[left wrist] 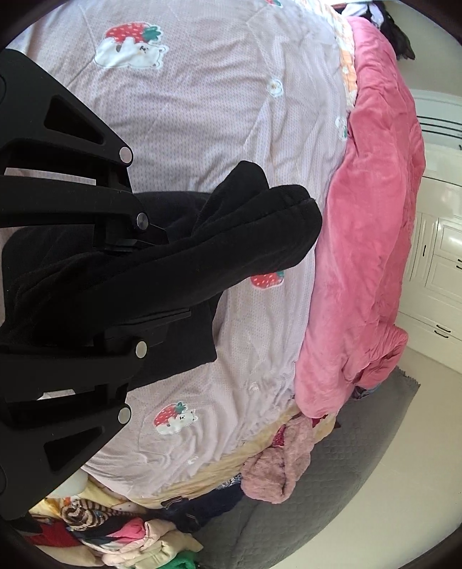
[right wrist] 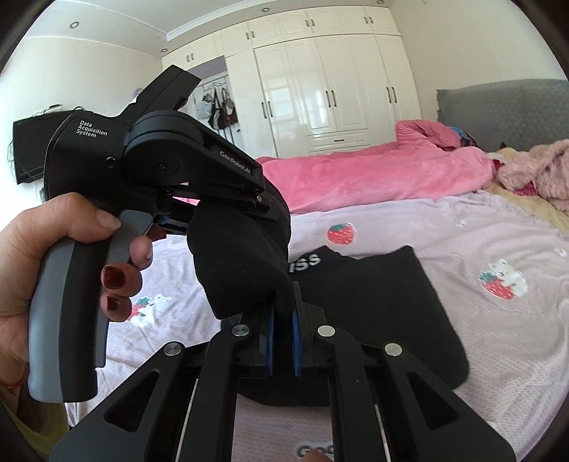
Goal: Fold small clothes
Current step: 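Lift the side edge with both grippers and fold it over the body, then lay the folded side down and open both grippers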
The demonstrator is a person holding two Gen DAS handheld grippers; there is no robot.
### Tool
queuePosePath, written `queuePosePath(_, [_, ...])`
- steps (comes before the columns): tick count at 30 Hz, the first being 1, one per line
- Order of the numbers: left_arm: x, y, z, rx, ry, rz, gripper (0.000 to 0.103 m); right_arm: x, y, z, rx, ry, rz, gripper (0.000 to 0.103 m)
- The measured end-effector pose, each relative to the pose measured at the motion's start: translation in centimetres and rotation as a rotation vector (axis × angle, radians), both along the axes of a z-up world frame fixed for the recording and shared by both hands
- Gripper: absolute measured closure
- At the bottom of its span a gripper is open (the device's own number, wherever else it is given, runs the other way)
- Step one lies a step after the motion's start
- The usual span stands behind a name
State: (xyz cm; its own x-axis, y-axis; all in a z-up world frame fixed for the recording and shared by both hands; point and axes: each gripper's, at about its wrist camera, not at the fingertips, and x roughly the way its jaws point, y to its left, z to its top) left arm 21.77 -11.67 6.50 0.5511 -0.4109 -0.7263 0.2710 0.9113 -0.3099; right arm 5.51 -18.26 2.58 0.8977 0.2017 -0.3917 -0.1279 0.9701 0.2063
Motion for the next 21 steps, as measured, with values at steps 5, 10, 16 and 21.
queuePosePath(5, [0.5,-2.5,-0.5,0.023,0.020,-0.012,0.087,0.1,-2.0,-0.5,0.049,0.034,-0.037,0.096])
queuePosePath(10, [0.9,-4.4,-1.3,0.038,0.039,-0.026,0.087,0.2,-3.6,-1.2,0.074,0.058,-0.064,0.096])
queuePosePath(16, [1.1,-6.3,-2.5,0.049,0.060,-0.044,0.087,0.2,-5.0,-2.2,0.094,0.103,-0.097,0.096])
queuePosePath(21, [1.5,-7.3,-3.8,0.057,0.078,-0.049,0.086,0.4,-5.4,-2.9,0.092,0.139,-0.109,0.096])
